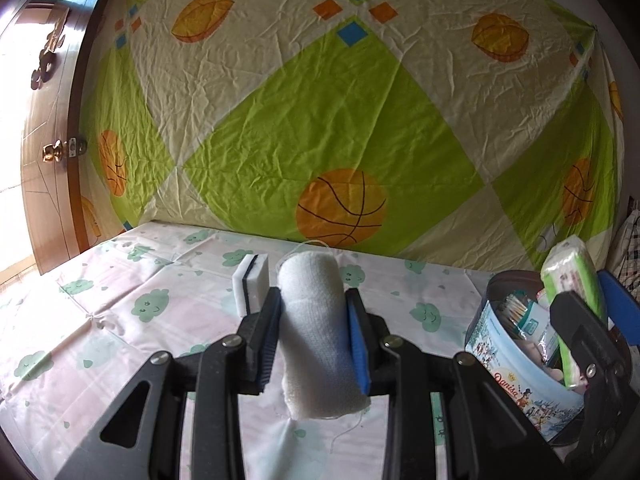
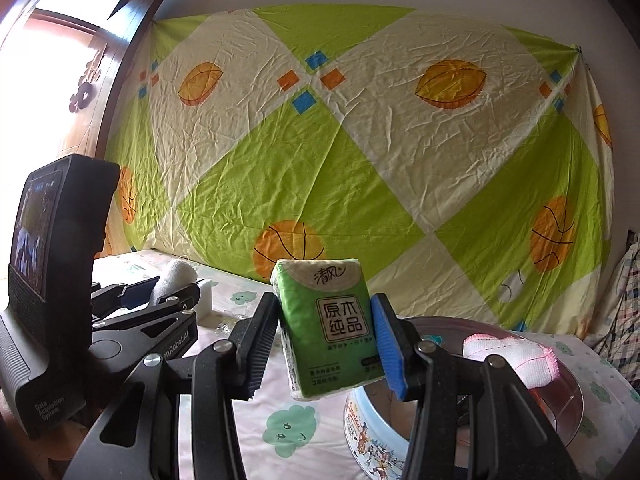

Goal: Organize soft objects
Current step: 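Lift the tissue pack with the right tool while the left tool carries the bandage toward the tin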

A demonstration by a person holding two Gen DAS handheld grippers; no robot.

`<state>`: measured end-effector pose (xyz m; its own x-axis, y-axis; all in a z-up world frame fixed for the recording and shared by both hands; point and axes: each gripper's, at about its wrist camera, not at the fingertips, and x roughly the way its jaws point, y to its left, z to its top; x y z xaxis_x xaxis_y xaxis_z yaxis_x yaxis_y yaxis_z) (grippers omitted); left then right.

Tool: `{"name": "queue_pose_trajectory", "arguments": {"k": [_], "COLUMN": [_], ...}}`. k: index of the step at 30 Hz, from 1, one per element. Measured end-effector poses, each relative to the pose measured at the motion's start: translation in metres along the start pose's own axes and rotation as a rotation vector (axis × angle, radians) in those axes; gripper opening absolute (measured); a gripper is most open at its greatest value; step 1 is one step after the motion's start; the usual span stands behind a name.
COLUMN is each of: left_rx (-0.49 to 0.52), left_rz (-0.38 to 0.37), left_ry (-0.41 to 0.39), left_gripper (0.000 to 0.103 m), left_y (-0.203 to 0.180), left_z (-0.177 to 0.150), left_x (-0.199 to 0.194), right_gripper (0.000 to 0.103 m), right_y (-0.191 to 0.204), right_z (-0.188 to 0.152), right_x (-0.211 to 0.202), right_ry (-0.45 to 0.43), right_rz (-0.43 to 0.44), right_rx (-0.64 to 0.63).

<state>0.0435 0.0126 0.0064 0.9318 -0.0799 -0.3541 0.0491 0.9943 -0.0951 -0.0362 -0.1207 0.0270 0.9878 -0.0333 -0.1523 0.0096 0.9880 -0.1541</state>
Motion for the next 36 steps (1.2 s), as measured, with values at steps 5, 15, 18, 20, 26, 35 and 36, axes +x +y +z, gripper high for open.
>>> {"name": "queue_pose_trajectory", "arguments": {"k": [5, 15, 18, 20, 26, 35, 36], "left_rx": [0.009, 0.036, 0.042, 0.049, 0.062, 0.091, 0.095], "left_rz": [-0.002, -0.028, -0.037, -0.039, -0.046, -0.078, -0.081], "left_ry": [0.008, -0.002, -0.005, -0.007, -0.011, -0.037, -0.039], "left_gripper": [0.030, 0.030, 0.030, 0.030, 0.030, 0.030, 0.030], "left_y": [-0.007, -0.029, -0.034, -0.038, -0.048, -0.068, -0.070], "left_z": [-0.002, 0.000, 0.001, 0.002, 0.003, 0.009, 0.010], "left_x": [-0.002, -0.011, -0.013, -0.014, -0.017, -0.028, -0.029], "right_gripper": [0.050, 0.050, 0.050, 0.050, 0.050, 0.050, 0.050], "right_y": [-0.010, -0.029, -0.035, -0.040, -0.050, -0.071, -0.074], "right_z": [-0.001, -0.002, -0.002, -0.002, -0.003, -0.002, -0.002], "right_x": [-0.004, -0.010, -0.011, -0.013, -0.016, -0.022, -0.023], "right_ry": [-0.002, -0.008, -0.009, -0.009, -0.011, -0.028, -0.029], "right_rz": [-0.014, -0.043, -0.049, -0.055, -0.071, -0.109, -0.114], "right_rx": [0.017, 0.044, 0.056, 0.061, 0.073, 0.106, 0.111]}}
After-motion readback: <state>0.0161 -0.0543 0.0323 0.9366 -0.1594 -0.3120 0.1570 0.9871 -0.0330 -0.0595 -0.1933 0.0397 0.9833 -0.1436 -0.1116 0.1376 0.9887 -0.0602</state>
